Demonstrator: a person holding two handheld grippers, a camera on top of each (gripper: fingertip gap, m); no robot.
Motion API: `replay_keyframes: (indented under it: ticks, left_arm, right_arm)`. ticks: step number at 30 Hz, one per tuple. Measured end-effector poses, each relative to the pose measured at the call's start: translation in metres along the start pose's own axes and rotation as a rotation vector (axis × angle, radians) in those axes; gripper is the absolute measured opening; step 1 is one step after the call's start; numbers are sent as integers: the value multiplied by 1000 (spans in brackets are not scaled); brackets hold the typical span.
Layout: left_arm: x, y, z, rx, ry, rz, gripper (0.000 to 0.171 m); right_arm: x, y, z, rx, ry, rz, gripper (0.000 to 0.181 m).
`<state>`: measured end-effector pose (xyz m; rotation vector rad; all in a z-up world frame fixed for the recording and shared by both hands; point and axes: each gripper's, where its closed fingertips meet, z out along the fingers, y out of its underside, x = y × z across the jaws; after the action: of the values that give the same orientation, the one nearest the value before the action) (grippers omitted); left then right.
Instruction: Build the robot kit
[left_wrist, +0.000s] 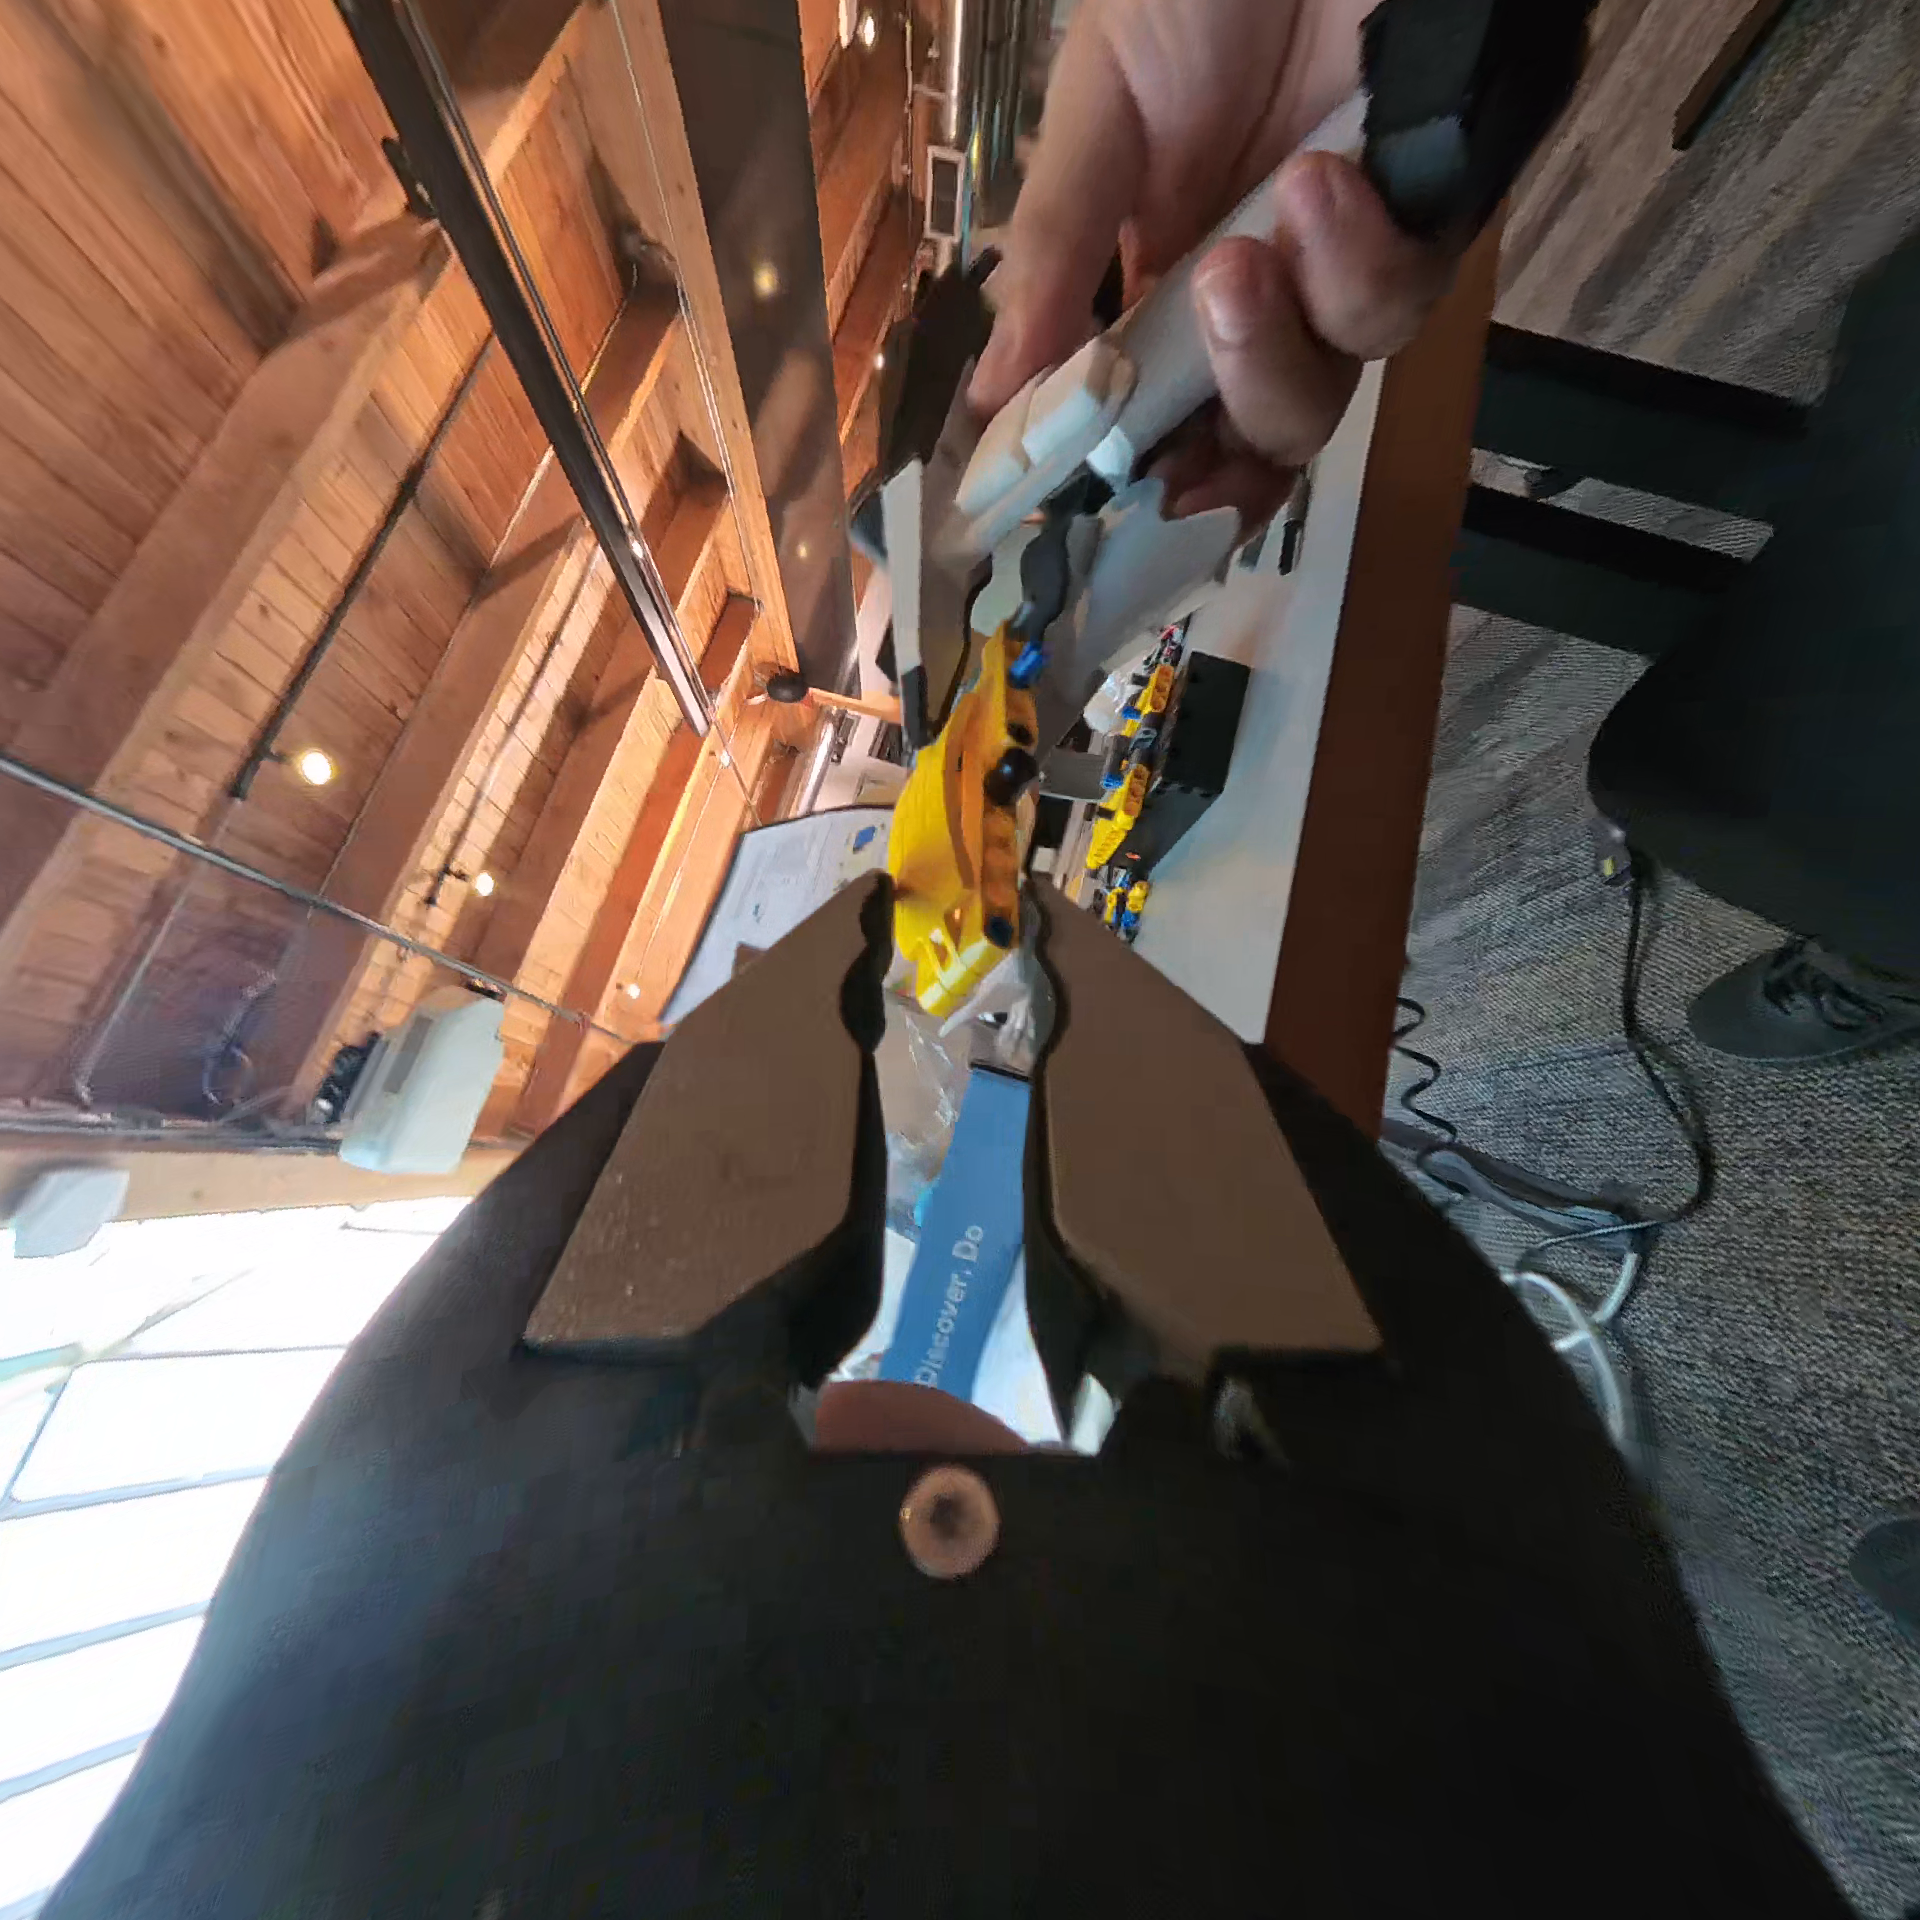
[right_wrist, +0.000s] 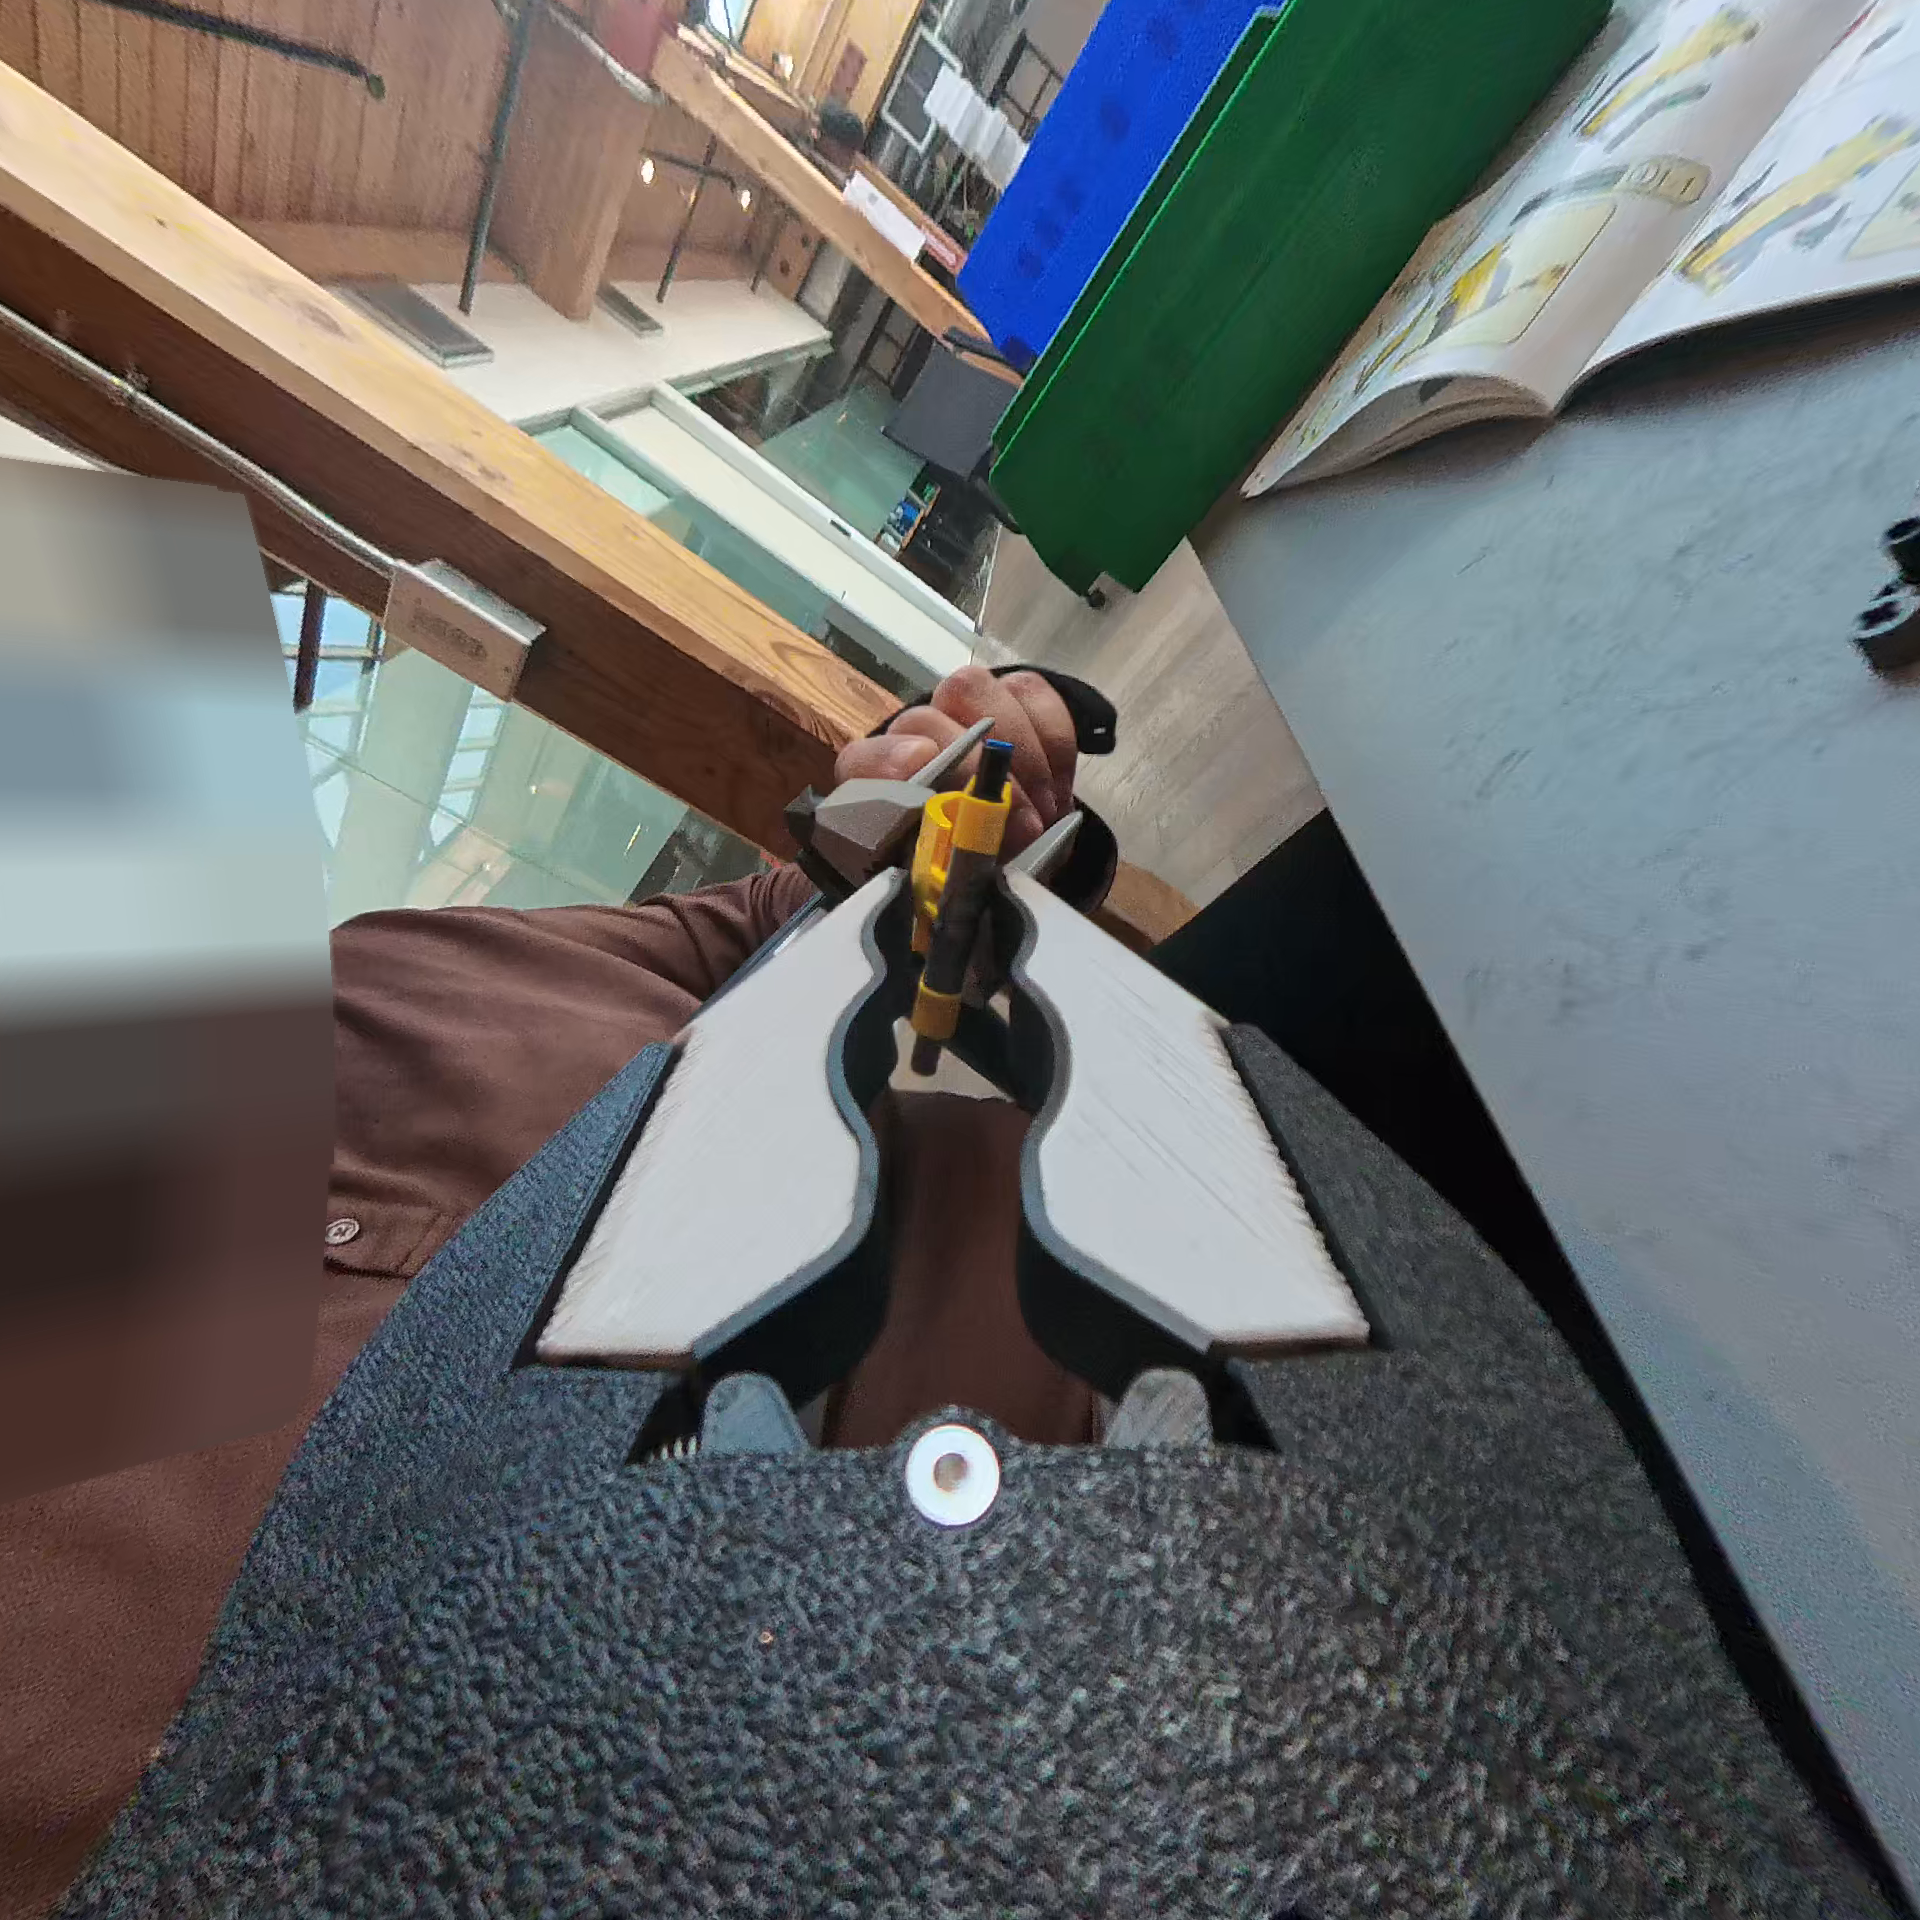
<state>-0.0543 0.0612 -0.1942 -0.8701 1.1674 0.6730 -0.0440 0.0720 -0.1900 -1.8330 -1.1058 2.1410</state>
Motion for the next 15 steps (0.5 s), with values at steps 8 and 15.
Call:
replay_keyframes:
  ticks: [8,15]
  left_arm:
    - [14,24,10,-65,323,-799,33]
    - [16,-7,12,146,743,-1534,42]
  right_arm:
    - [3,-32,-51,215,88,-119,10]
    - [-11,-2,-29,115,72,-229,11]
